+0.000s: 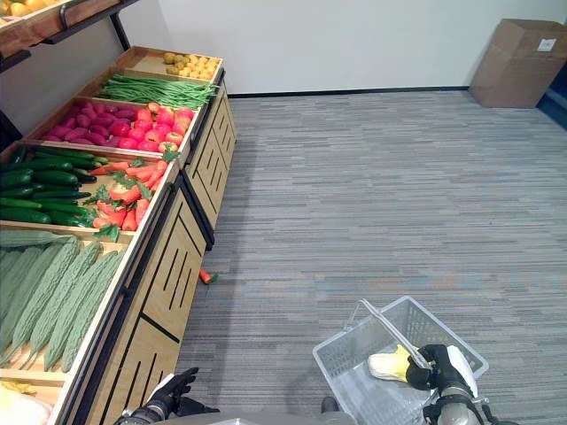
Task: Get the vegetables into the basket
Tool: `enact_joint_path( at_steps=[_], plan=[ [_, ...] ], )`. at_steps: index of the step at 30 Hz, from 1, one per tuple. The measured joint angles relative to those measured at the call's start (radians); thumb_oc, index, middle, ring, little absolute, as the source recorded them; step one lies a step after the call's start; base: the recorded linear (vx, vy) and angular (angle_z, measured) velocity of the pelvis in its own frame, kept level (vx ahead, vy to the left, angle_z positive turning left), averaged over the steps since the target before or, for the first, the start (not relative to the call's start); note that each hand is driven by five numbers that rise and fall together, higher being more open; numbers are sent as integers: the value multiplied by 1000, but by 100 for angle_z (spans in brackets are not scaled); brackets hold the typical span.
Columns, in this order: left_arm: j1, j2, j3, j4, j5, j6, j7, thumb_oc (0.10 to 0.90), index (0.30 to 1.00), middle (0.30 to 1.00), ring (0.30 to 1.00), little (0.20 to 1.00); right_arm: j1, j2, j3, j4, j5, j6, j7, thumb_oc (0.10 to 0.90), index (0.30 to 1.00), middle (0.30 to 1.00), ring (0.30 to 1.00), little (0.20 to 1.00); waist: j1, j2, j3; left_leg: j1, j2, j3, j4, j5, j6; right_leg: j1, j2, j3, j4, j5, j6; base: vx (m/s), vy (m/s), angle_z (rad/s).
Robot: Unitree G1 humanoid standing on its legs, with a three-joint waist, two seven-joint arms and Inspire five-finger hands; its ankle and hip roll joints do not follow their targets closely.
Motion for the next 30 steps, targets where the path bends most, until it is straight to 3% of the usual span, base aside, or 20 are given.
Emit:
enact_joint_path(
  at_steps=[7,9,13,14,17,18,20,21,22,24,26,27,28,29,30],
  plan=[
    [-26,3,10,56,81,19,86,900,1000,1000,1000,1000,-6,0,10,0,0,0,1,400,300,300,300,300,4,1,14,-31,14,-16,7,8,-8,-20,13,-22,10,-4,-2,-9,-121,7],
    [-27,13,12,58,101,34,111,900,1000,1000,1000,1000,-9,-2,10,-39,-1,-4,4,400,300,300,300,300,2,14,52,-34,33,-31,2,15,-20,-34,29,-35,39,-21,-17,46,-215,13],
    [-30,18,10,68,108,51,128,900,1000,1000,1000,1000,-37,-7,31,-46,-11,-6,6,400,300,300,300,300,16,10,108,-53,63,-47,67,16,-36,-49,51,-50,97,-69,-57,19,-117,6],
    [-32,16,10,71,107,55,127,900,1000,1000,1000,1000,-45,-7,33,-51,-24,-6,6,400,300,300,300,300,26,-5,126,-85,61,-69,135,17,-37,-60,44,-44,120,-81,-69,62,-43,-8],
    [-10,-1,8,80,102,60,128,900,1000,1000,1000,1000,-55,-17,30,-51,-30,-10,2,400,300,300,300,300,46,-5,135,-121,49,-148,209,42,-50,-50,42,-36,114,-93,-89,157,-65,4],
    [-38,-7,-6,70,96,57,132,900,1000,1000,1000,1000,-53,-21,32,-40,-31,-3,1,400,300,300,300,300,67,-36,154,-227,-24,-302,337,5,-92,-38,3,-20,96,-83,-105,190,18,17],
    [-28,-18,-8,66,97,48,131,900,1000,1000,1000,1000,-55,-27,37,-40,-30,-4,4,400,300,300,300,300,84,-33,154,-239,-44,-328,215,-19,-82,-22,-9,-21,65,-82,-104,210,59,12],
    [-25,-19,-8,67,96,47,131,900,1000,1000,1000,1000,-55,-23,37,-42,-31,-4,5,400,300,300,300,300,84,-30,154,-243,-40,-312,167,-12,-72,-12,-7,-33,55,-82,-104,225,98,26],
    [-27,-21,-8,74,97,56,131,900,1000,1000,1000,1000,-50,-13,38,-45,-31,-4,6,400,300,300,300,300,86,-27,155,-271,-22,-254,111,4,-72,5,-1,-56,36,-83,-105,143,58,18],
    [-21,-30,-9,82,97,60,128,900,1000,1000,1000,1000,-51,-14,38,-45,-31,-4,5,400,300,300,300,300,99,-21,151,-287,-22,-256,98,3,-70,8,-1,-44,35,-87,-98,247,114,-15],
    [4,-42,-10,85,107,63,126,900,1000,1000,1000,1000,-61,-29,44,-51,-32,-4,3,400,300,300,300,300,105,7,139,-235,-32,-285,76,-34,-59,18,4,-7,31,-100,-77,252,172,-63],
    [13,-42,-9,84,109,65,128,900,1000,1000,1000,1000,-68,-24,44,-51,-36,-4,3,400,300,300,300,300,111,15,133,-202,-43,-299,53,-7,-30,24,-2,28,32,-103,-67,255,222,-76],
    [16,-39,-9,85,113,66,130,900,1000,1000,1000,1000,-69,-18,45,-60,-39,-4,4,400,300,300,300,300,116,7,136,-185,-57,-279,52,2,-18,33,-17,47,26,-105,-64,240,241,-82],
    [26,-29,-8,78,120,67,133,900,1000,1000,1000,1000,-48,-9,43,-91,-39,-13,0,400,300,300,300,300,113,-5,130,-166,-86,-233,54,35,44,57,-53,46,29,-95,-30,240,243,-53],
    [24,-18,-6,75,129,66,140,900,1000,1000,1000,1000,-39,-2,43,-93,-39,-15,0,400,300,300,300,300,109,-23,118,-154,-113,-222,41,27,57,57,-84,43,36,-96,-6,215,227,-37]
  ],
)
